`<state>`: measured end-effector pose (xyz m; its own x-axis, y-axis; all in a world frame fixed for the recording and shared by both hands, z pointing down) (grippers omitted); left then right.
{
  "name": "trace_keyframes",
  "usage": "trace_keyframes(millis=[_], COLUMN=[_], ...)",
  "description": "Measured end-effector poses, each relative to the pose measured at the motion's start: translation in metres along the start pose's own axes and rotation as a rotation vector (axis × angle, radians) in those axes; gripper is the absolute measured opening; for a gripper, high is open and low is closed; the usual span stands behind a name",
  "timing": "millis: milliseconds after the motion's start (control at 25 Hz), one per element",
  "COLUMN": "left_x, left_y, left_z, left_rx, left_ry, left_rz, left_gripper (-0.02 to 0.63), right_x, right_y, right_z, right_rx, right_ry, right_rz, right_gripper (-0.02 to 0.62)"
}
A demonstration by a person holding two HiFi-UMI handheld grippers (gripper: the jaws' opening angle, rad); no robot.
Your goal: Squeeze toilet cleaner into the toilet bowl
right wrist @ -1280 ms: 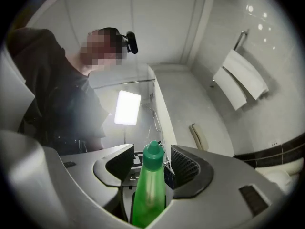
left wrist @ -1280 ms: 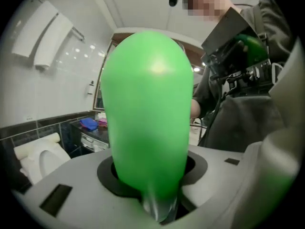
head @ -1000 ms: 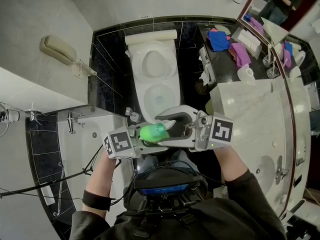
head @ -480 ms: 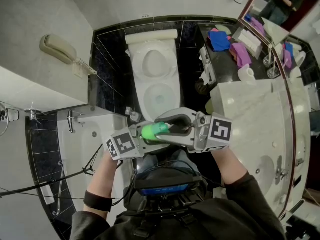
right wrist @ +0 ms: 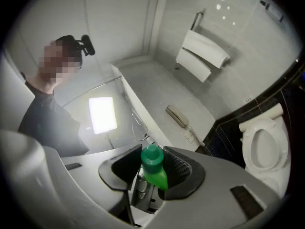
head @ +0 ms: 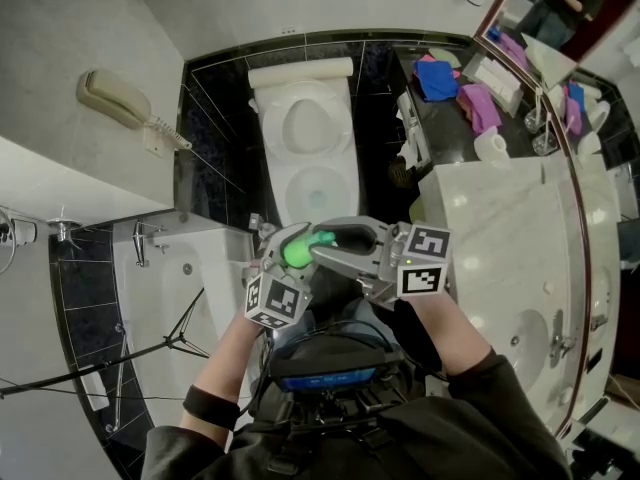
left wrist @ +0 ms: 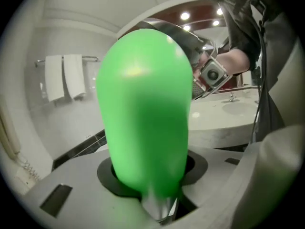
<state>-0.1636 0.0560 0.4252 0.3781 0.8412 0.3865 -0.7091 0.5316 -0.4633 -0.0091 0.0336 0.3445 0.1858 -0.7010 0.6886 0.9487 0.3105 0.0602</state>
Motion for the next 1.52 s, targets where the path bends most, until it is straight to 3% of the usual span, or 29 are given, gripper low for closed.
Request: trace_keyframes(millis=[160, 320, 480, 600, 680, 760, 920, 1040, 1200, 1320, 1520], left_x=[0.005, 0.008, 0.009, 0.009, 0.008, 0.003, -0.003, -0.003, -0.011, -0.012, -0.012], left_y=[-0.006, -0.006, -0.005, -0.004, -0.001, 0.005, 0.019, 0.027, 0.033, 0.035, 0.037], left_z=[0.013, 0.017, 0.017, 0.017, 0.017, 0.009, -0.014, -0.023, -0.030, -0.037, -0.043], left_rx=[-0.064, -0.125, -0.127, -0.094, -0.045, 0.038, 0.177, 0.227, 0.289, 0.293, 0.291], left_ry=[-0.045, -0.071, -0.048, 0.003, 0.052, 0.114, 0.172, 0.177, 0.198, 0.160, 0.127], left_rz=[-0.153, -0.279, -0.271, -0.224, -0.130, 0.044, 0.482, 0.688, 0.800, 0.866, 0.914], left_gripper=[0.187, 0.187, 0.187, 0.187, 0.187, 0.187, 0.187, 0.187, 0.187, 0.187, 0.187], right_x=[0.007, 0.007, 0.005, 0.002, -0.002, -0.008, -0.023, -0.040, -0.050, -0.055, -0.060], right_y=[-0.003, -0.005, -0.005, -0.008, -0.008, -0.006, 0.000, 0.000, 0.001, 0.000, -0.004], right_z=[0.008, 0.013, 0.014, 0.013, 0.011, 0.006, -0.007, -0.017, -0.029, -0.031, -0.031], right_rx=[-0.018, -0.030, -0.032, -0.013, 0.013, 0.047, 0.049, 0.003, -0.055, -0.081, -0.093], right_ry=[-0.154, -0.239, -0.250, -0.193, -0.092, 0.040, 0.279, 0.380, 0.492, 0.537, 0.565], right_rz=[0.094, 0.168, 0.199, 0.181, 0.126, 0.040, -0.104, -0.195, -0.276, -0.303, -0.337], right_gripper=[0.160, 0.160, 0.161, 0.168, 0.250, 0.250, 0.250, 0.249, 0.249, 0.249, 0.229])
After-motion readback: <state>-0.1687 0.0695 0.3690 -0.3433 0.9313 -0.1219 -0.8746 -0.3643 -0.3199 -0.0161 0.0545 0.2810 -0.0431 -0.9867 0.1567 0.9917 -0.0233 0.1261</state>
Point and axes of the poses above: the fingertips, and each gripper's own axes: y backward along the fingers, x to its right, z out of its underside, the point moved 10 cm from there along y, backward along the fingers, and after that the axes turned 8 degrees about -y, right-handed, at the moved point
